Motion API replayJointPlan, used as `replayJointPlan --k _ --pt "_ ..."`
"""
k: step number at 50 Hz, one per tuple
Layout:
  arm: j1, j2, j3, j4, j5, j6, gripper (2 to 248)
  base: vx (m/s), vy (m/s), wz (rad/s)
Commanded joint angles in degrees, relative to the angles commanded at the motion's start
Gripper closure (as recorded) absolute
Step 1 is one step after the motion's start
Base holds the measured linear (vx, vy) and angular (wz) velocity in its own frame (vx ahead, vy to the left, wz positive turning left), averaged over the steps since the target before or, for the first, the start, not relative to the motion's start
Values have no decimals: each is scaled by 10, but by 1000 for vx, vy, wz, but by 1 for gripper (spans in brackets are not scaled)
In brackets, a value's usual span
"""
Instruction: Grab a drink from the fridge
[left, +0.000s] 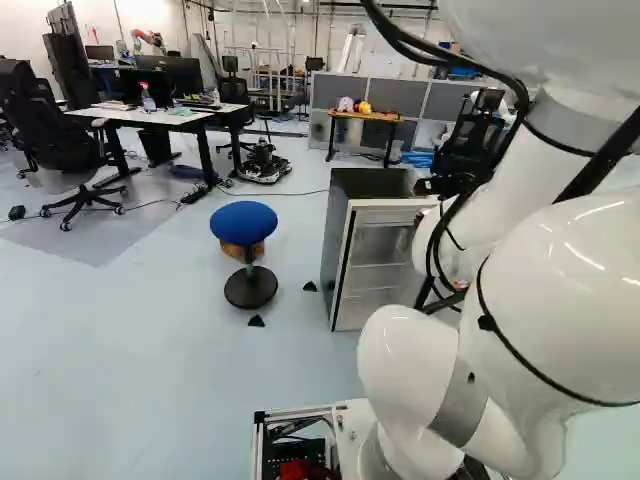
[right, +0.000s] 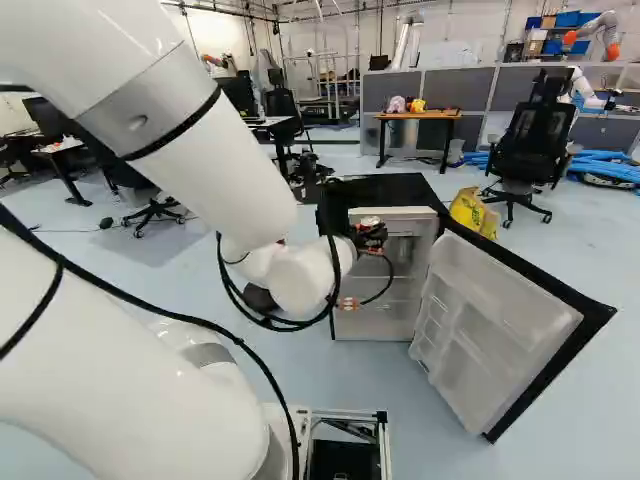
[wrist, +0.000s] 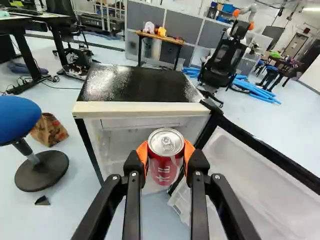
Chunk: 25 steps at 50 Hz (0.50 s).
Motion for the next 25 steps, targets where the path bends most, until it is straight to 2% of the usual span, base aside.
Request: replayJointPlan --k 25 --pt "38 -37 -69 0 0 0 157 0 0 0"
